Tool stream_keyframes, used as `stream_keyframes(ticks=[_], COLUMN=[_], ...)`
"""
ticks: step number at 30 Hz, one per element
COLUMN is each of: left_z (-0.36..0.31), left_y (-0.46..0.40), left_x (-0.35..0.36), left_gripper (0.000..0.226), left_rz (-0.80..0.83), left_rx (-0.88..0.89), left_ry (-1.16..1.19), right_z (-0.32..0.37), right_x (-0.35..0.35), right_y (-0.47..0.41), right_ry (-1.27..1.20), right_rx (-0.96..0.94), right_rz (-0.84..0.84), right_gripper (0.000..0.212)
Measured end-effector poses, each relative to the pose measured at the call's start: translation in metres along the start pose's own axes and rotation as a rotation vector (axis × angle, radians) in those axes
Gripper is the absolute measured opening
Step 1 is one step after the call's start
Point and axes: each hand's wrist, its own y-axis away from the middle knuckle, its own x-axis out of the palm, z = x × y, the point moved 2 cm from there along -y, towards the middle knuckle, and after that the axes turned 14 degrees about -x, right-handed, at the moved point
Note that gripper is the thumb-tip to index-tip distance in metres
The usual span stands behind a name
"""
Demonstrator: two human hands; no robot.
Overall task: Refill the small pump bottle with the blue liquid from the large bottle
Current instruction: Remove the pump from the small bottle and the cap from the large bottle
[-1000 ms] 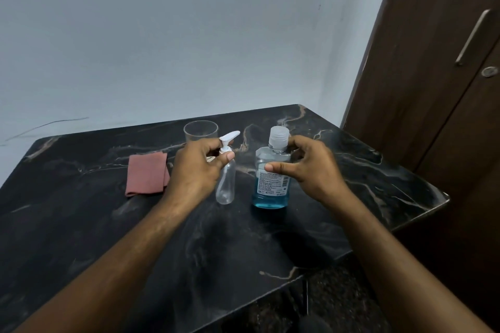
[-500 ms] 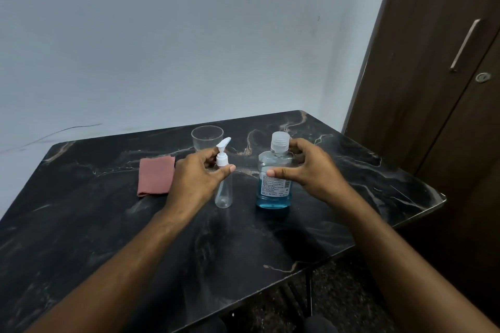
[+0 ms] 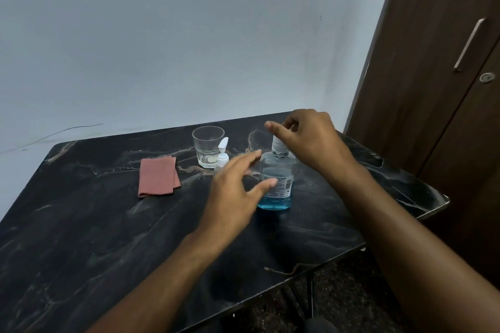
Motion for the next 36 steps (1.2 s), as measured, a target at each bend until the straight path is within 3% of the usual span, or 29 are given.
stream_keyframes(ticks=[3, 8, 12, 17, 20, 26, 29, 36], left_z=[-0.007, -0.002, 0.002, 0.002, 0.002, 0.000, 0.000, -0.001], left_y=[-0.016, -0.036, -0.042, -0.043, -0.043, -0.041, -0.041, -0.043], left_x=[0.022, 0.035, 0.034, 0.034, 0.034, 0.032, 0.032, 0.032], left_gripper=[0.072, 0.036, 0.033, 0.034, 0.027, 0.035, 0.033, 0.036], left_rz=[0.091, 0.015, 0.048, 0.076, 0.066, 0.063, 0.080, 0.080], left_rx=[-0.112, -0.219, -0.214, -0.224, -0.215, -0.232, -0.237, -0.211], left_ry=[0.059, 0.145, 0.190, 0.194, 0.172, 0.179, 0.200, 0.181], right_z=[0.006, 0.007, 0.008, 0.008, 0.007, 0.005, 0.004, -0.015], right_x=[0.001, -0.007, -0.020, -0.033, -0.030, -0.020, -0.030, -0.037], right_y=[-0.005, -0.011, -0.016, -0.022, -0.020, -0.026, -0.028, -0.023], right_ry=[0.067, 0.082, 0.119, 0.115, 0.134, 0.249, 0.168, -0.144], right_rx=[0.022, -0.032, -0.148, -0.263, -0.225, -0.201, -0.244, -0.140], right_rz=[0.122, 0.249, 0.393, 0.543, 0.633, 0.482, 0.464, 0.322], right_gripper=[0.051, 0.034, 0.023, 0.047, 0.060, 0.042, 0.024, 0.019])
